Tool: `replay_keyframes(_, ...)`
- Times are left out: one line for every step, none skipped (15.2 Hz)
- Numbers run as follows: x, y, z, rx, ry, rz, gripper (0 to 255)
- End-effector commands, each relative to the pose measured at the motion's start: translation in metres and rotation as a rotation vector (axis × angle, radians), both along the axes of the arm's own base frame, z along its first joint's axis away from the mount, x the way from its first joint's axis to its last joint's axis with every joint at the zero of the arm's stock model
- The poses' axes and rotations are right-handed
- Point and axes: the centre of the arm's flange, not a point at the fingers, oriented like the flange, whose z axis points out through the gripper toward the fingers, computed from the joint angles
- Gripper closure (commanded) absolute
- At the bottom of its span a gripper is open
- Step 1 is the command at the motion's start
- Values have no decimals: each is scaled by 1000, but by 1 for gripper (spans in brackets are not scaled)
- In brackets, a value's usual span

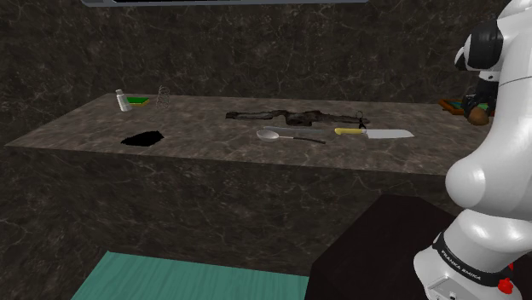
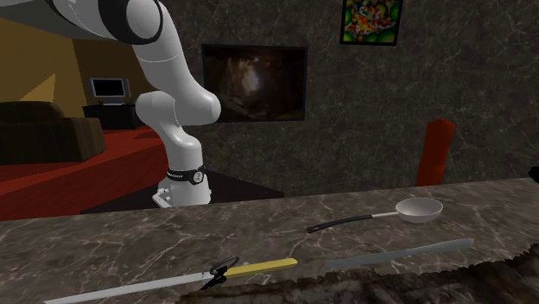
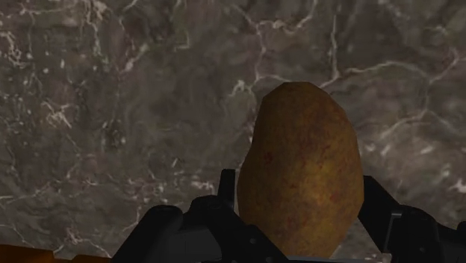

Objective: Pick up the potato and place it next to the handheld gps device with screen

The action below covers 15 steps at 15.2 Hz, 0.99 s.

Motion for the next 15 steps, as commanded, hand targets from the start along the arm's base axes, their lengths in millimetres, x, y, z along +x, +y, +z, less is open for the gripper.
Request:
replay_keyframes(0, 0, -6, -1, 0, 0, 255)
replay_keyframes(0, 0, -6, -1, 0, 0, 255)
replay_keyframes(0, 0, -6, 0, 0, 0, 255)
replay_keyframes(0, 0, -6, 0, 0, 0, 255)
replay_keyframes(0, 0, -6, 0, 0, 0, 255)
replay_keyframes(0, 0, -6, 0, 0, 0, 255)
replay_keyframes(0, 0, -6, 0, 0, 0, 255)
replay_keyframes(0, 0, -6, 0, 0, 0, 255)
replay_keyframes(0, 0, -6, 0, 0, 0, 0)
replay_keyframes(0, 0, -6, 0, 0, 0, 0)
replay_keyframes(0, 0, -6, 0, 0, 0, 0)
replay_keyframes(0, 0, -6, 0, 0, 0, 0)
replay_keyframes(0, 0, -6, 0, 0, 0, 0)
replay_keyframes(0, 0, -6, 0, 0, 0, 0)
replay_keyframes(2, 2, 7, 0, 0, 0, 0)
